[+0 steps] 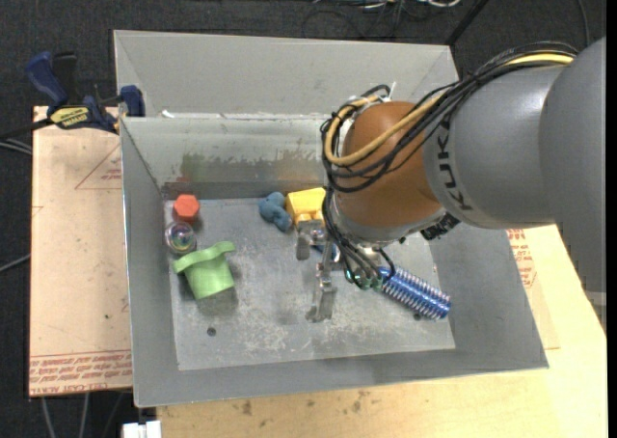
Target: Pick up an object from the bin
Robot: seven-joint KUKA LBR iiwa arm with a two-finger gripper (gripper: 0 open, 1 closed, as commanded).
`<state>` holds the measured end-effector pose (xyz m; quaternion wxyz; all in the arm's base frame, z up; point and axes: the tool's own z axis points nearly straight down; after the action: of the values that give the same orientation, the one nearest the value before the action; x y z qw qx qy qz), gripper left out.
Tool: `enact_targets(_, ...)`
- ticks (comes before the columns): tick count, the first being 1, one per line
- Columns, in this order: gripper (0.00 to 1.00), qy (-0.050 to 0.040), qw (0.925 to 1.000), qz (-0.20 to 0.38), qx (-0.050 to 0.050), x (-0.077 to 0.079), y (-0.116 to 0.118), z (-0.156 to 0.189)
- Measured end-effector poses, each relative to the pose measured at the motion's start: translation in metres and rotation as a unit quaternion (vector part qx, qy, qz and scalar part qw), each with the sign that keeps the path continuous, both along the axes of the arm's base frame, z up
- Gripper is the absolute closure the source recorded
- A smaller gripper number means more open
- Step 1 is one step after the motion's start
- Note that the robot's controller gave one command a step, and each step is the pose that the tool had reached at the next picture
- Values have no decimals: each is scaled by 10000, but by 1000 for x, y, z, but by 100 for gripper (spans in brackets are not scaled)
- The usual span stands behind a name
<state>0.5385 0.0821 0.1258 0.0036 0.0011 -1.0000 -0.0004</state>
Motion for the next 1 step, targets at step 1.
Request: enact_targets(1,0,-72,9961,876,29,35,140,42)
